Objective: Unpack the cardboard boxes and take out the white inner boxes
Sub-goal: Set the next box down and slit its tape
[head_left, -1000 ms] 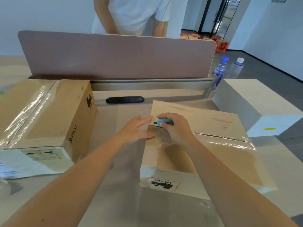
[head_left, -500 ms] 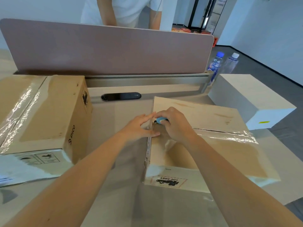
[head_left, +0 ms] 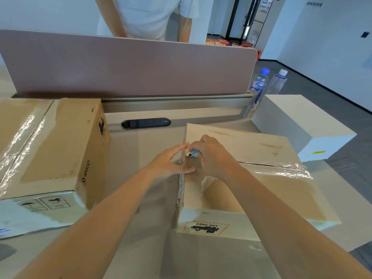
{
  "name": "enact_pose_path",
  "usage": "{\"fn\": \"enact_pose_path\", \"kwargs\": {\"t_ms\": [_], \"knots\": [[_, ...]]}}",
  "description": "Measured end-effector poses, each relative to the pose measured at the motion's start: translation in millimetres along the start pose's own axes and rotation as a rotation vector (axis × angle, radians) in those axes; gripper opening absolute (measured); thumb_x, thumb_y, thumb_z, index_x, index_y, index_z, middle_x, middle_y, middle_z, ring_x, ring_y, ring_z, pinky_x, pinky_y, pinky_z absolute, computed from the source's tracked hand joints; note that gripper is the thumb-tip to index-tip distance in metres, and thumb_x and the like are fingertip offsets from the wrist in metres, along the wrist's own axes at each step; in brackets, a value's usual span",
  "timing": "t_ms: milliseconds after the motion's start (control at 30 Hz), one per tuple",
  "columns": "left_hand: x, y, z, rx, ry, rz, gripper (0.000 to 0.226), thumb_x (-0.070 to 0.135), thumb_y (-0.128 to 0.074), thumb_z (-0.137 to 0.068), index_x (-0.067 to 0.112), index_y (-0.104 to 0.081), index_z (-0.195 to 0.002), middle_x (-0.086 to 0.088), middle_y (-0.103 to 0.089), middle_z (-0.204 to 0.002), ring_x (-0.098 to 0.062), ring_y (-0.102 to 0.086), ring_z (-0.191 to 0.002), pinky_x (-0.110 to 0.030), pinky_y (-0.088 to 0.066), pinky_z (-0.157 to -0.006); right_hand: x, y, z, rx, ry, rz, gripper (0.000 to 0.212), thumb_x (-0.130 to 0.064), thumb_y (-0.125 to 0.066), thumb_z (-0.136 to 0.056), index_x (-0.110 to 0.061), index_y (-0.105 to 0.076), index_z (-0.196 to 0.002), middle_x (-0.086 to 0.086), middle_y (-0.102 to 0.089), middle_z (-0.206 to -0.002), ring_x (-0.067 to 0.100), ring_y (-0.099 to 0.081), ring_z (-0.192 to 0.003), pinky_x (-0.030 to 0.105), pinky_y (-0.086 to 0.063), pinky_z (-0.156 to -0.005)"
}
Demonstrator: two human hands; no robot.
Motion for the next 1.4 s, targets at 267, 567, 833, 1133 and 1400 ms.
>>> {"fn": "enact_pose_path", "kwargs": {"t_ms": [267,567,833,1133,1400], "knots": [[0.4,-2.0,-0.9,-0.004,0.010,0.024,0.084,0.028,-0.073,-0.077,0.031,-0.024,-0.145,0.009,-0.024,-0.153,-0.011,-0.018,-0.141,-0.025,-0.018,-0.109,2.7,0.5,-0.5,0.025,-0.005,0.031,0.036,-0.007,-0.054,-0.089,-0.018,-0.052,-0.123,-0.002,-0.036,-0.099,0.010,-0.029,-0.090,0.016,-0.025,-0.073],[-0.8,-4.5,-0.3,-0.015,0.037,0.050,0.085,0.029,-0.072,-0.077,0.032,-0.021,-0.145,0.008,-0.022,-0.153,-0.012,-0.019,-0.141,-0.024,-0.019,-0.108,9.8,7.3,12.2,-0.017,-0.023,0.111,0.034,-0.012,-0.054,-0.090,-0.015,-0.051,-0.124,0.008,-0.045,-0.118,0.021,-0.040,-0.109,0.022,-0.033,-0.085],[2.7,-3.9,2.5,-0.012,0.054,-0.002,0.087,0.029,-0.072,-0.078,0.031,-0.019,-0.146,0.008,-0.020,-0.154,-0.014,-0.020,-0.142,-0.029,-0.020,-0.111,34.8,13.7,22.5,0.005,-0.101,0.097,0.031,-0.001,-0.043,-0.093,-0.015,-0.054,-0.119,0.006,-0.046,-0.116,0.019,-0.040,-0.107,0.026,-0.036,-0.087],[49.0,3.4,3.2,0.196,-0.055,-0.286,0.071,0.037,-0.065,-0.084,0.022,-0.031,-0.144,0.002,-0.024,-0.153,-0.016,-0.019,-0.140,-0.031,-0.017,-0.113,47.7,23.4,28.7,0.055,-0.179,-0.068,0.028,-0.010,-0.052,-0.091,-0.013,-0.048,-0.118,0.007,-0.055,-0.115,0.021,-0.048,-0.095,0.027,-0.038,-0.082],[49.3,-32.4,-4.7,-0.015,0.002,-0.572,0.094,0.056,-0.064,-0.076,0.026,-0.013,-0.149,0.004,0.007,-0.158,-0.016,0.013,-0.144,-0.039,-0.002,-0.116,52.7,22.5,25.5,0.057,-0.091,-0.031,0.021,-0.007,-0.050,-0.091,-0.011,-0.054,-0.111,0.008,-0.052,-0.111,0.016,-0.041,-0.092,0.022,-0.033,-0.076]]}}
Point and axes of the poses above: each hand's wrist, its own z-axis away from the middle knuckle, its own y-axis out of the back of the hand, x = y × z, the point moved 8 cm from there along -z, towards the middle knuckle
